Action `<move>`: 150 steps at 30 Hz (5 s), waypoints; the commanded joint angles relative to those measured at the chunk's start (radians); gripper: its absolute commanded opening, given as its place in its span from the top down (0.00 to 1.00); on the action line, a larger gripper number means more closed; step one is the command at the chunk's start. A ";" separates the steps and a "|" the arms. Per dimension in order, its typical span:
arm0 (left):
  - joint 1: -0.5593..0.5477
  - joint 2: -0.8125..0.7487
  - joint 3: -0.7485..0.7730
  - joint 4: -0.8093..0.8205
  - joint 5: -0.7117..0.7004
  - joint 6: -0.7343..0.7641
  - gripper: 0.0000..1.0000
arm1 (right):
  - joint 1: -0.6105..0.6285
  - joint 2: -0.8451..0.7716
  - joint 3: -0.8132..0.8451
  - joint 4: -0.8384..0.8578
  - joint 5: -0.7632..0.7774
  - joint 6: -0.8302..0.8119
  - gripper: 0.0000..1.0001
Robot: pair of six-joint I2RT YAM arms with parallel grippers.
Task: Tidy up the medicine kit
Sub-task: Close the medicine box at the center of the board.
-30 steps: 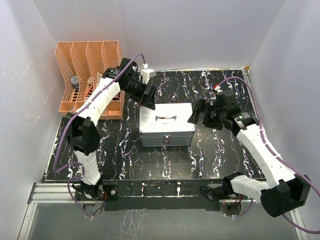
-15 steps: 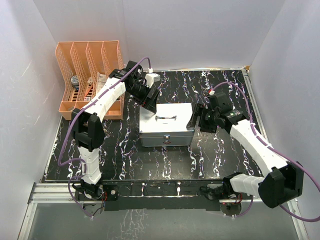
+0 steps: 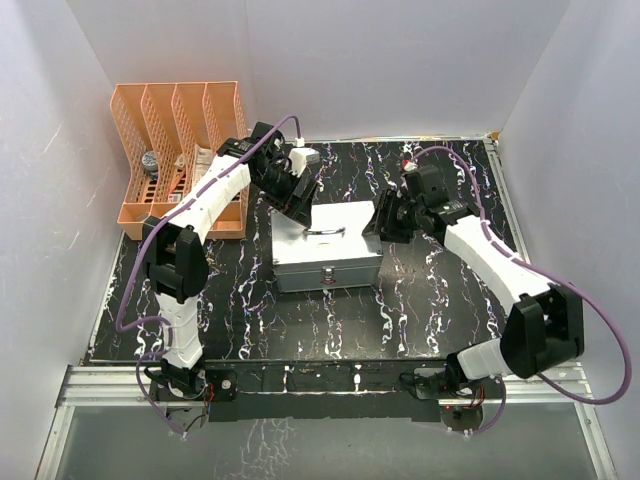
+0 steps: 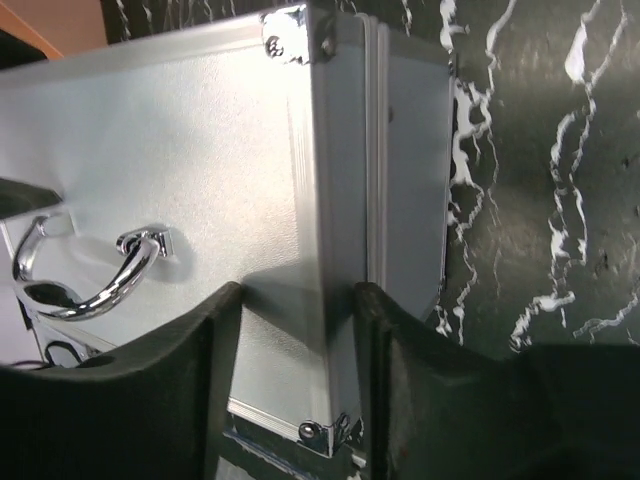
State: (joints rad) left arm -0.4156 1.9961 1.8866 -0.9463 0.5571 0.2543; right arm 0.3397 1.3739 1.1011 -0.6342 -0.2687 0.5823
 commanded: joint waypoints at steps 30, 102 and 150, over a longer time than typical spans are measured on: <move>-0.003 -0.033 -0.052 -0.029 -0.014 -0.015 0.06 | 0.010 0.642 0.565 -0.013 -0.018 -0.246 0.86; -0.003 0.008 -0.025 -0.040 -0.002 -0.030 0.06 | 0.029 0.056 -0.342 0.707 -0.346 -0.332 0.81; -0.003 0.056 0.018 -0.077 0.019 -0.004 0.05 | 0.084 0.039 -0.333 0.576 -0.560 -0.929 0.02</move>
State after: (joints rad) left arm -0.4034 2.0209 1.9057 -0.9428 0.5701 0.2276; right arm 0.4191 1.3937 0.7170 -0.1329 -0.7631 -0.2638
